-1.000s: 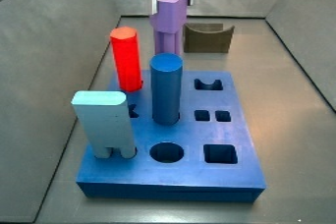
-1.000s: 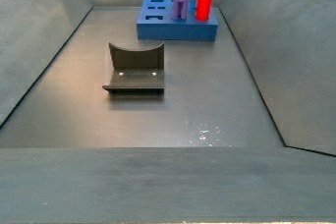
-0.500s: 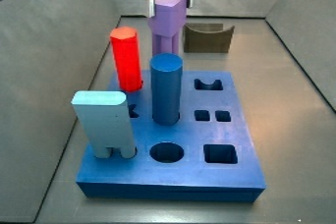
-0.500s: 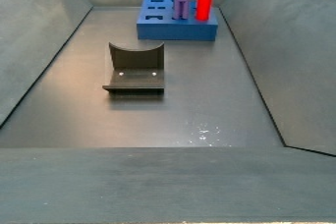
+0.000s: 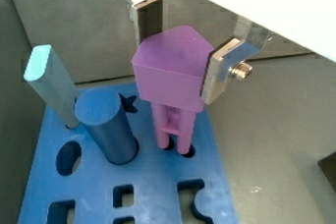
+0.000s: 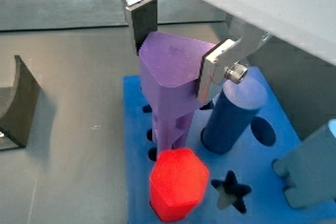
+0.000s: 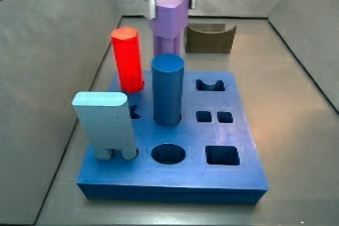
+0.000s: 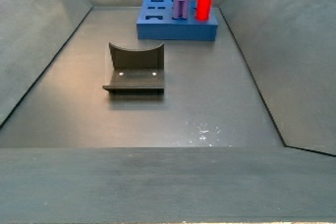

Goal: Pick up the 3 prong object. Move up. Move to above the board. Insert the 3 prong object.
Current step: Insert the 3 prong object.

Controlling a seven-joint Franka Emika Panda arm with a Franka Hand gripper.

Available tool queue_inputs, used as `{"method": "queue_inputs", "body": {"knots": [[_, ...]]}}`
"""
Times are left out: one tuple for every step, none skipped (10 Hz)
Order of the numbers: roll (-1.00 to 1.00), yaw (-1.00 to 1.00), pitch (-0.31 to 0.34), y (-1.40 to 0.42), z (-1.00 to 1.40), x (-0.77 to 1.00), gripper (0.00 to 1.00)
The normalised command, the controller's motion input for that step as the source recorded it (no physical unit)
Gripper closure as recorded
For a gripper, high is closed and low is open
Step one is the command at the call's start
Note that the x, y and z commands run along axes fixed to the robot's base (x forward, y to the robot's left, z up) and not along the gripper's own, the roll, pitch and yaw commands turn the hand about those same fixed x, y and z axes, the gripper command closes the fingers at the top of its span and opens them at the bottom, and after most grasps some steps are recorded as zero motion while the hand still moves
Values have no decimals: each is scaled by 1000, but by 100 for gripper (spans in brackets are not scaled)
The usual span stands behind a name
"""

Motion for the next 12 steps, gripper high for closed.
{"method": "queue_inputs", "body": {"knots": [[0, 34, 26, 29, -97, 323, 100], [0, 0, 0, 0, 0, 40, 100], [133, -20, 0, 166, -246, 0, 100], [34, 0, 0, 0, -34, 0, 100], [27, -29, 0, 0, -66, -86, 100], [9, 0, 0, 0, 0, 0, 100], [79, -34, 0, 43, -140, -80, 100], [70, -17, 0, 26, -91, -54, 100], [104, -14, 0, 26, -126, -83, 100], [50, -14, 0, 0, 0, -3, 100], [26, 0, 0, 0, -80, 0, 100], [0, 0, 0, -43, -43, 0, 100]]}}
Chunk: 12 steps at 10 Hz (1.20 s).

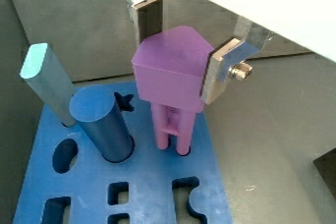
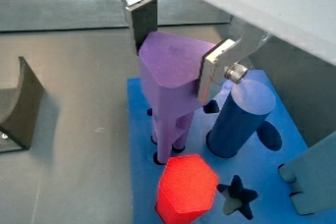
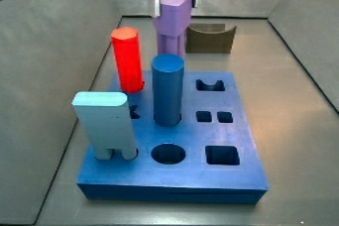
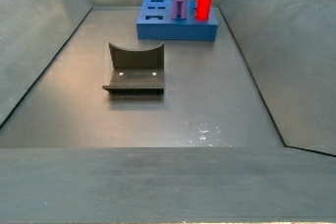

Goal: Pick up the 3 prong object. Move up. Move to above the board. Insert the 3 prong object.
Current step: Insert the 3 prong object.

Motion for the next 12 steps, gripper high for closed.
{"method": "queue_inputs", "body": {"knots": [[170, 80, -56, 220, -754, 0, 100], [121, 0, -60, 0, -760, 0, 100], [164, 0, -56, 0, -1000, -91, 100], [93, 0, -26, -97, -1000, -74, 100], [124, 0, -26, -14, -1000, -106, 100], [106, -137, -3, -211, -780, -314, 100], [33, -334, -43, -403, -1000, -140, 100], [33, -671, -110, -477, -1000, -154, 100], [0, -466, -43, -320, -1000, -234, 100], [0, -480, -44, -326, -1000, -237, 100], [0, -454, -49, -317, -1000, -234, 100], [0, -543, -47, -346, -1000, -149, 100]]}}
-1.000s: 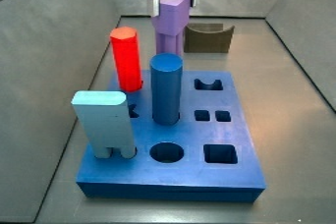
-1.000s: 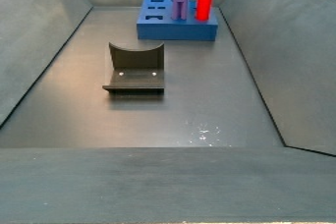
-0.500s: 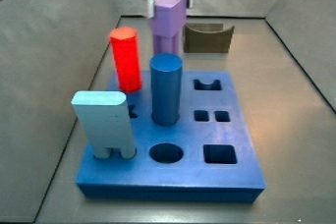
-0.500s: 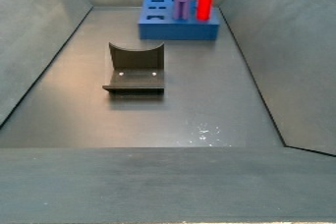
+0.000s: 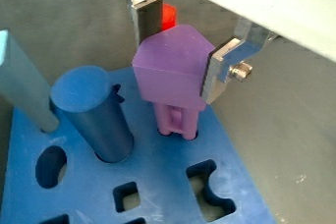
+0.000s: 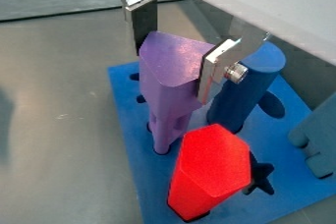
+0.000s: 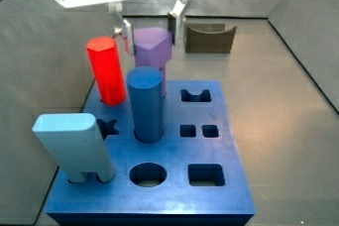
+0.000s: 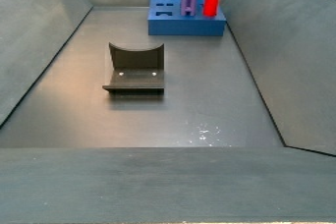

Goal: Pick up the 3 prong object. Move up. Move to above the board. Insert the 3 prong object.
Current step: Insert the 3 prong object.

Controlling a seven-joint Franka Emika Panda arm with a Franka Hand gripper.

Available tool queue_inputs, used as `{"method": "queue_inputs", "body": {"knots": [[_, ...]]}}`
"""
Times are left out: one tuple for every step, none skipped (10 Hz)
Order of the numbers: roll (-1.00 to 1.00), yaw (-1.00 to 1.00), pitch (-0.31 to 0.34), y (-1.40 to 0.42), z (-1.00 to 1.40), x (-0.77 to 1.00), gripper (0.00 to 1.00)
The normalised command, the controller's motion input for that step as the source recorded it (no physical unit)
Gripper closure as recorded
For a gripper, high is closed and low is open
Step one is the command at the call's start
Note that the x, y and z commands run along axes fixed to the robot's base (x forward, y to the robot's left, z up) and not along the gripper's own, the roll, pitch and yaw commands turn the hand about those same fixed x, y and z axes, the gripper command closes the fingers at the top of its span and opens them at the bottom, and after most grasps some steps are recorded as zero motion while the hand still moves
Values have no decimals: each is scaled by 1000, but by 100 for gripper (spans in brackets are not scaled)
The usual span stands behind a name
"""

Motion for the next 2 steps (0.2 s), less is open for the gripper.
{"method": "queue_inputs", "body": {"knots": [[194, -394, 60, 0, -137, 549, 100], [0, 0, -10, 0, 0, -17, 100]]}}
